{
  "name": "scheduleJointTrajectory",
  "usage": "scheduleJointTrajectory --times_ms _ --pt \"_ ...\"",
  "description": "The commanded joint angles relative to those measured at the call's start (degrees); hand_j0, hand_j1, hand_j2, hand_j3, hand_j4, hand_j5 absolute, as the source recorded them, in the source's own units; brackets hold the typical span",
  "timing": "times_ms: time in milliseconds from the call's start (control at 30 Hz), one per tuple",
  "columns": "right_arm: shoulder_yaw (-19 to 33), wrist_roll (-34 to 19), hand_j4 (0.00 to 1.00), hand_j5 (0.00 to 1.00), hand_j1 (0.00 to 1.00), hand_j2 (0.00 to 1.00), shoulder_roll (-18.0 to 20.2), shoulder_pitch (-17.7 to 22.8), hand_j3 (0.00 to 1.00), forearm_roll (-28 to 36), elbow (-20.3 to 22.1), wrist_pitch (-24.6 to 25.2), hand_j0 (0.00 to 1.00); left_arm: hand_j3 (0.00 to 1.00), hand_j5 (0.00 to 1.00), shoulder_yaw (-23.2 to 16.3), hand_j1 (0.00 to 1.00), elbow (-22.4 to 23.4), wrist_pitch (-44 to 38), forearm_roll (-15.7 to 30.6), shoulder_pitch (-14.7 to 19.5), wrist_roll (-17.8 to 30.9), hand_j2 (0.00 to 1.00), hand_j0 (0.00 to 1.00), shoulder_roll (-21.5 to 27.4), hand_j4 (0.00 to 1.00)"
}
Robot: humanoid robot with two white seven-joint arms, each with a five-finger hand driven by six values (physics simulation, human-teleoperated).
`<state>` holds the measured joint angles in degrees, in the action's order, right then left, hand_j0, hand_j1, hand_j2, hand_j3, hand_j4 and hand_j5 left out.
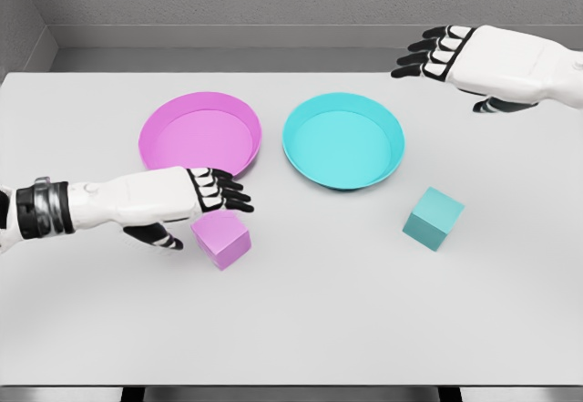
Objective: Place the blocks in the corresponding plates according to their colors
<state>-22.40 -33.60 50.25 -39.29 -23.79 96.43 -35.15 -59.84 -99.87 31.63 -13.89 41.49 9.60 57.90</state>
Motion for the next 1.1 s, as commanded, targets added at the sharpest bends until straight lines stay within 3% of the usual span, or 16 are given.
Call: scheduleJointTrajectory --times_ms 0,367,500,1067 --pt "0.1 0.0 1.00 1.00 1.00 1.00 0.2 -0.1 1.00 0.1 -0.2 0.1 1.00 1.00 1.00 -0.1 1.00 0.1 -2.3 0.3 0.0 0.0 1.00 1.00 -1.7 1.00" --pt "0.2 -0.1 1.00 1.00 1.00 1.00 0.2 0.3 1.00 -0.2 -0.2 0.1 1.00 1.00 1.00 -2.3 1.00 0.5 -3.9 -1.5 -0.2 0.0 1.00 1.00 -3.1 1.00" --pt "0.1 -0.2 1.00 1.00 1.00 1.00 0.3 3.6 1.00 -5.6 0.0 0.1 1.00 1.00 1.00 -3.0 1.00 2.6 -4.2 -3.8 -0.4 0.0 1.00 1.00 -3.6 1.00" --pt "0.0 -1.4 1.00 1.00 1.00 1.00 0.7 10.5 1.00 -8.7 1.5 0.1 1.00 1.00 1.00 -4.5 1.00 5.8 -4.3 -5.1 -0.2 0.0 1.00 1.00 -6.3 1.00"
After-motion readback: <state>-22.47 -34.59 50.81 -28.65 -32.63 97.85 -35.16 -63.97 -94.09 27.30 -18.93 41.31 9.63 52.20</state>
